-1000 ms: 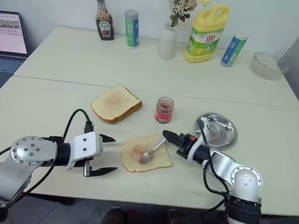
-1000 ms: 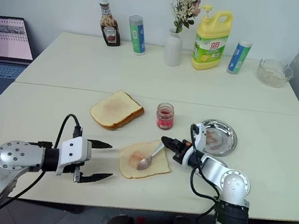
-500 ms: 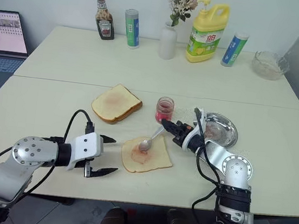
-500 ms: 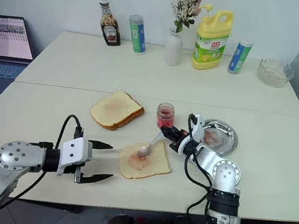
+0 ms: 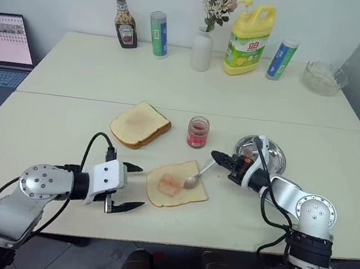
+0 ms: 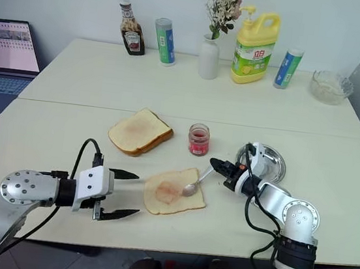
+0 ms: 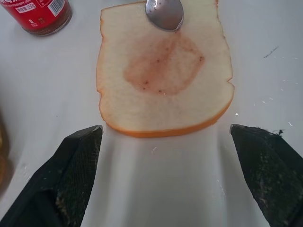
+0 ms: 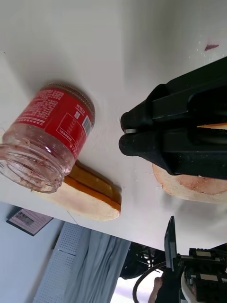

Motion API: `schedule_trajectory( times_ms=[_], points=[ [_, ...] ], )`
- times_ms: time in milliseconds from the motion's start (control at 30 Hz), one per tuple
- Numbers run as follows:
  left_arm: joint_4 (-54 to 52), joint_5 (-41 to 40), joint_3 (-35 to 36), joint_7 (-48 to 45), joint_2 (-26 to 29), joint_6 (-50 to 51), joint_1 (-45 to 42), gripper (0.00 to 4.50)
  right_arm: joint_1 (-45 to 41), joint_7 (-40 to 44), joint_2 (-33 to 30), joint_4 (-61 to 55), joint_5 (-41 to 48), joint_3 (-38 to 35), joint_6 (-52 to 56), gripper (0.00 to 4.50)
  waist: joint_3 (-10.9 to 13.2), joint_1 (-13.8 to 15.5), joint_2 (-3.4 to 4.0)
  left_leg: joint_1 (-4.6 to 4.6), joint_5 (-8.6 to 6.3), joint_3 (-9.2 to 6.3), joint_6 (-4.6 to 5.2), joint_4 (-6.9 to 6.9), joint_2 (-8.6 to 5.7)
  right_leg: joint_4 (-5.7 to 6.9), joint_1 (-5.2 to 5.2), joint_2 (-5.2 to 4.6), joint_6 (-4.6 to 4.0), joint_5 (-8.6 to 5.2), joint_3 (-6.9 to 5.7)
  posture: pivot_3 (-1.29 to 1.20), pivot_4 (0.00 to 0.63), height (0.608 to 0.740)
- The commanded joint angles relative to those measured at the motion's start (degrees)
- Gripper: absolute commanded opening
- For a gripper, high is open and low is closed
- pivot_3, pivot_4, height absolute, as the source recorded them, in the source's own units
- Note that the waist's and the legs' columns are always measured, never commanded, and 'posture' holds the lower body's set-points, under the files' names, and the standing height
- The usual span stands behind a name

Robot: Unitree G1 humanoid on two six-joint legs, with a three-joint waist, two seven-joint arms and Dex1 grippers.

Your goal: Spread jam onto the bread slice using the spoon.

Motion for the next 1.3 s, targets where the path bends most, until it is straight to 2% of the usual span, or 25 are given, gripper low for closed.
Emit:
schedule_trajectory(
  times_ms=[33,233,400,600,733,833,1100,1300],
  points=[
    [-0.56,-0.17,0.97,0.07,0.10,-1.05,-0.46,4.50,-3.12,0.33,-1.30,-3.33,2.10,-1.65,-1.80,0.05,0.00,0.00,0.00,0.00,0.00,0.00,0.00,0.00,0.00,0.00,0.00,0.00,0.00,0.00,0.00,0.00,0.150,0.740],
    [-1.54,-2.32,3.63,1.16,0.23,1.64,-1.56,4.50,-5.43,2.52,-3.12,-5.01,5.78,-3.21,-3.65,0.05,0.00,0.00,0.00,-0.01,0.00,-0.02,0.00,-0.01,0.02,0.00,-0.01,0.03,0.00,0.00,-0.01,0.00,0.150,0.740],
    [-6.66,-8.77,4.89,2.70,-0.75,9.56,-7.97,4.50,-5.62,2.10,-7.15,-5.81,8.25,-7.47,-6.84,0.05,0.01,0.50,-0.01,-0.04,0.00,-0.04,0.00,0.06,-0.01,-0.02,0.04,-0.01,0.02,0.01,-0.04,0.00,0.150,0.740],
    [-10.14,-9.54,-0.83,4.68,-2.78,16.30,-19.35,4.50,-2.46,2.95,-14.32,-3.57,6.02,-13.86,-12.49,0.05,0.00,1.04,-0.03,-0.02,0.00,-0.02,0.00,0.09,-0.08,-0.07,0.10,-0.04,0.07,0.02,-0.01,0.00,0.150,0.740],
    [-9.60,-9.26,-7.64,7.06,-8.08,22.35,-29.37,4.50,2.15,7.88,-18.05,3.98,-1.57,-16.81,-19.80,0.05,-0.01,1.38,-0.06,0.01,0.00,-0.06,0.00,0.11,-0.06,-0.06,0.15,0.02,0.08,0.02,-0.02,0.00,0.150,0.740],
    [-7.54,-7.36,-11.73,8.38,-11.47,24.09,-34.09,4.50,1.57,10.89,-18.09,9.64,-5.54,-16.37,-24.37,0.05,0.00,1.06,-0.03,0.08,0.00,0.03,0.00,0.12,-0.08,-0.05,0.19,0.02,0.13,0.00,0.06,0.00,0.150,0.740],
    [-3.41,-4.46,-17.87,9.33,-17.73,24.73,-40.39,4.50,-1.24,18.26,-17.76,21.20,-14.72,-13.55,-32.45,0.05,0.00,0.35,0.00,0.11,0.00,-0.03,0.01,0.11,-0.05,-0.03,0.18,0.12,0.08,0.04,0.09,0.00,0.150,0.740],
    [-2.07,-3.66,-19.94,8.81,-20.74,25.06,-41.44,4.50,-0.58,20.66,-17.08,23.37,-16.69,-13.16,-33.20,0.05,0.00,0.50,0.01,0.11,0.00,-0.03,0.00,0.12,-0.07,-0.04,0.20,0.09,0.08,0.05,0.09,0.00,0.150,0.740]
  ],
)
